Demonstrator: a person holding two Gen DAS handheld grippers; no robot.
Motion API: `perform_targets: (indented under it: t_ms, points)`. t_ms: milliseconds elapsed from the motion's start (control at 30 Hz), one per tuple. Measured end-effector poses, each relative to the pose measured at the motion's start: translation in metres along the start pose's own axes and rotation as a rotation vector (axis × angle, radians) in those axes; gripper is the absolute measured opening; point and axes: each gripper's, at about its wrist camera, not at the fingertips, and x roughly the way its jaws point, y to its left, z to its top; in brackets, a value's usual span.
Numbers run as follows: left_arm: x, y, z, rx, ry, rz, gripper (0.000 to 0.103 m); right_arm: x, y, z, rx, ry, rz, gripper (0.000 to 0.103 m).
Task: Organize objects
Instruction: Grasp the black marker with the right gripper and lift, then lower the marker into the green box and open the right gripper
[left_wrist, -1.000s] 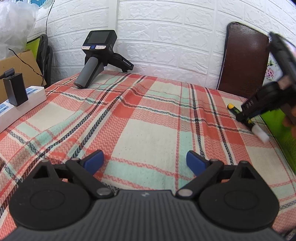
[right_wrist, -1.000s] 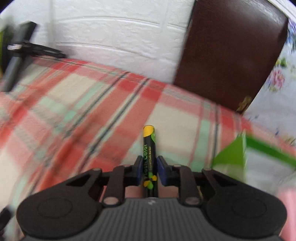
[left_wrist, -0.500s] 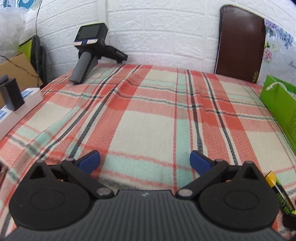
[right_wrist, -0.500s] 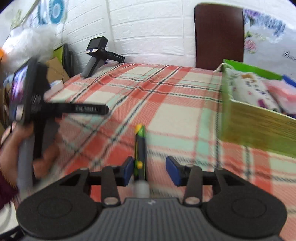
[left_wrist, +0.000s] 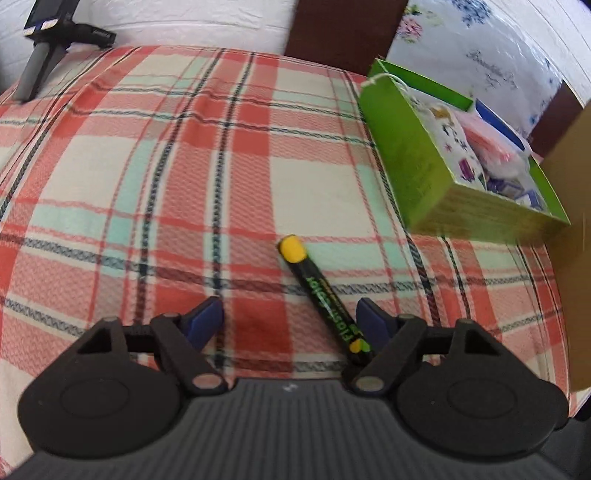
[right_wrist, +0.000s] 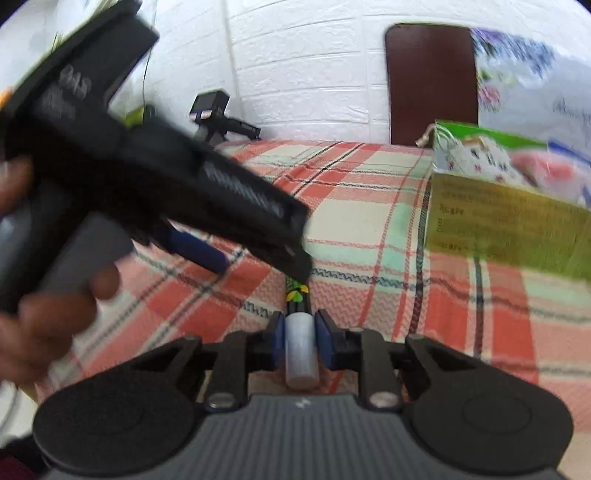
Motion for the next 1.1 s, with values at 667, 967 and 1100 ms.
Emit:
perform_targets:
  t_ms: [667,967,1100]
  points:
    - [-0.012,-0.139,0.102,0.329,-0.285,-0.152,0.036,-0.042,-0.077,0.077,0.088,-0.426,-0.206,0.020]
    - [0.019,-0.127,0.119,0.266,-0.259,0.047,0.068,-0.018,-0.108,0.075,0.184,-0.417,-0.361,0.047]
    - [0.000,-0.119,0.096,0.286,-0.276,0.121,0.075,-0.043,-0.103,0.062,0.259,-0.433,-0.317,0.047]
